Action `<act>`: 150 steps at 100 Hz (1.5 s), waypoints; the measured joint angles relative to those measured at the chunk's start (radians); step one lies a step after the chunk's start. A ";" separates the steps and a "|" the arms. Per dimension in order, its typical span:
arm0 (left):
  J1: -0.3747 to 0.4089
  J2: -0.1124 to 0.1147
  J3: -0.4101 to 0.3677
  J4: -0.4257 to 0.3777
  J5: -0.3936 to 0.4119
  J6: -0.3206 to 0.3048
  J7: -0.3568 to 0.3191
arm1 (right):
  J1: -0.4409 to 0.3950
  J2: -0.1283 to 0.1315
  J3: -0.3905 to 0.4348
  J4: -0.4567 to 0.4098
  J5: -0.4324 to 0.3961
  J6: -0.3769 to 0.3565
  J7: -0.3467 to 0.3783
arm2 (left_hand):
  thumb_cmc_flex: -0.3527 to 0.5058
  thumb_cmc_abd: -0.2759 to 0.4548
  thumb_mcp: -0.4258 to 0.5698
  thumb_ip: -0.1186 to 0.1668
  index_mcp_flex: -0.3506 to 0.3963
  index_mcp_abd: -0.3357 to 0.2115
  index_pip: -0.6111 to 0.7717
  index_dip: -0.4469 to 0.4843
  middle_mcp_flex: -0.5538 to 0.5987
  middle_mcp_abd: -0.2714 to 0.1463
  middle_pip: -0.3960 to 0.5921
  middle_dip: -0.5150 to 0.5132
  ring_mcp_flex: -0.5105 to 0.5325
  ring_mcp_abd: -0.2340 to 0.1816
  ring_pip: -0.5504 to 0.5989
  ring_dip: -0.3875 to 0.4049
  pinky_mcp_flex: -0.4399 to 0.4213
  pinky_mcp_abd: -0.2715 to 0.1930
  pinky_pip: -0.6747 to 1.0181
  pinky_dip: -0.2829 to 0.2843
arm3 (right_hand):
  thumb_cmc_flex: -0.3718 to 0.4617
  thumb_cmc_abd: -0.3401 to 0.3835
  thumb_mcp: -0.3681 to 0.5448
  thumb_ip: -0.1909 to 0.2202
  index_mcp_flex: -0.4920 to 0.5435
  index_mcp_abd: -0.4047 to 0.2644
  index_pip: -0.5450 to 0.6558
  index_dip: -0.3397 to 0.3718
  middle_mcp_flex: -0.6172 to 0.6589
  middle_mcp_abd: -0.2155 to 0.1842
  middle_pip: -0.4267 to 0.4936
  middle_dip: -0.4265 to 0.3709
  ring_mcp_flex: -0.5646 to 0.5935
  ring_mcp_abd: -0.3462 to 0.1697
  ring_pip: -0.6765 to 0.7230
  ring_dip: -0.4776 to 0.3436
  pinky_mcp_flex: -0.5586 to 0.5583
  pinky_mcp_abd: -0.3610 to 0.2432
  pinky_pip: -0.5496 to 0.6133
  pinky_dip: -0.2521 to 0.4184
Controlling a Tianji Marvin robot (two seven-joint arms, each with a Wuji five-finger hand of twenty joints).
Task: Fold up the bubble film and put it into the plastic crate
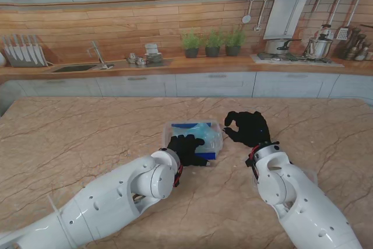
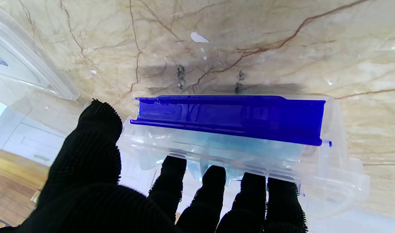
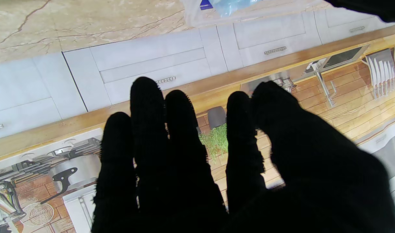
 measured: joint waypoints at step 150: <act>0.139 0.025 -0.135 -0.128 0.064 -0.029 0.074 | -0.037 -0.003 0.044 -0.012 -0.010 -0.005 -0.042 | 0.020 0.073 -0.081 0.000 0.012 0.000 0.049 0.022 0.074 0.029 0.012 0.014 0.055 0.070 0.055 -0.010 0.002 0.060 0.127 0.057 | 0.000 0.000 0.000 0.000 0.000 0.000 0.000 0.000 0.000 0.000 0.000 0.000 0.000 0.000 0.000 0.001 0.000 0.000 -0.005 0.006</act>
